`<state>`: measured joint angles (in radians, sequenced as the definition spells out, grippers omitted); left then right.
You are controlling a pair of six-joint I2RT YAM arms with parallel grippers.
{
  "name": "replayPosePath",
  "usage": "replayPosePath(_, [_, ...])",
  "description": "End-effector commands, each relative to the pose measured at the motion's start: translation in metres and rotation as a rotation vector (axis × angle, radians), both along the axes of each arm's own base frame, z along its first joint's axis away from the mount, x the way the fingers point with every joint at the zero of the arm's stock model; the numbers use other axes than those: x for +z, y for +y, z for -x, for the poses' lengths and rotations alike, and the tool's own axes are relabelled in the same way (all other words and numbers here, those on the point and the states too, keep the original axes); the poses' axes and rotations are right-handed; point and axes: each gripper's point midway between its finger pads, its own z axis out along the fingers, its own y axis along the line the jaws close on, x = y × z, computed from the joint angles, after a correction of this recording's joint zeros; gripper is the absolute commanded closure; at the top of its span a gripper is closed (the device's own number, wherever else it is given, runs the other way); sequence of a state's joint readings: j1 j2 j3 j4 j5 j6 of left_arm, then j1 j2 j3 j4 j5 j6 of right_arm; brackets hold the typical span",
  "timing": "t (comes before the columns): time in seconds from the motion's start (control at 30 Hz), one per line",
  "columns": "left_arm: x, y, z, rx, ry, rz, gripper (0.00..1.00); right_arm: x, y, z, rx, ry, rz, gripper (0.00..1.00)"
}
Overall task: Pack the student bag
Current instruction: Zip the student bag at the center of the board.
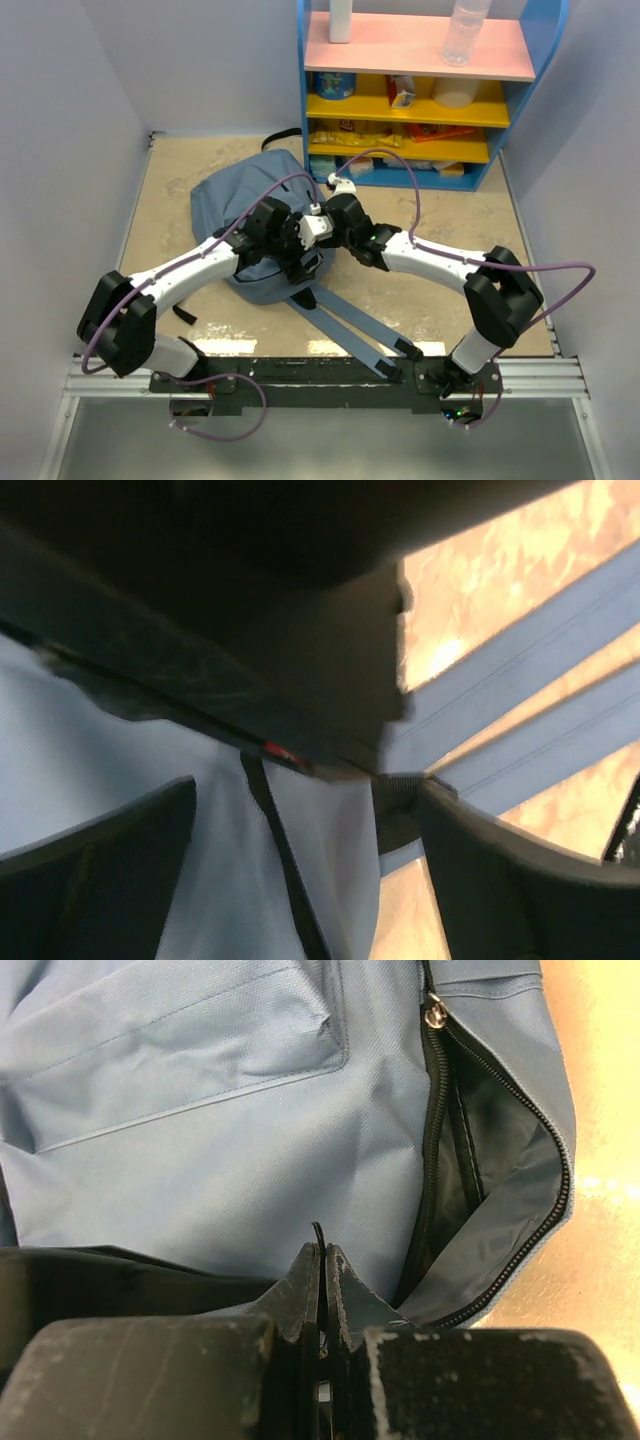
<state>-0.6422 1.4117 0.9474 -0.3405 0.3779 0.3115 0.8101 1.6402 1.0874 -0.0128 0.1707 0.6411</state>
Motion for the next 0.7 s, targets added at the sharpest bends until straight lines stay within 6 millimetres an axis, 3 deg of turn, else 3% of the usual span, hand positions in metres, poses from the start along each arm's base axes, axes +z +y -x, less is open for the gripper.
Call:
replayPosePath(0.0, [-0.006,0.001,-0.009,0.063,-0.032,0.012,0.12,0.031,-0.001,-0.004,-0.032,-0.066,-0.054,1.0])
replayPosePath(0.2, [-0.002,0.008,-0.009,0.079,-0.071,0.009,0.34,0.029,-0.003,-0.004,-0.036,-0.066,-0.047,1.0])
replayPosePath(0.3, [-0.006,0.009,-0.002,0.054,-0.062,0.016,0.67,0.028,-0.003,-0.004,-0.038,-0.065,-0.046,1.0])
replayPosePath(0.33, [-0.007,0.008,-0.001,0.045,-0.06,0.016,0.93,0.03,-0.002,-0.005,-0.038,-0.067,-0.048,1.0])
replayPosePath(0.37, [-0.008,0.008,0.001,0.037,-0.054,0.012,1.0,0.029,-0.002,-0.005,-0.036,-0.065,-0.045,1.0])
replayPosePath(0.67, [-0.003,0.022,0.024,-0.05,-0.091,-0.005,1.0,0.027,-0.012,-0.027,-0.073,-0.085,0.01,1.0])
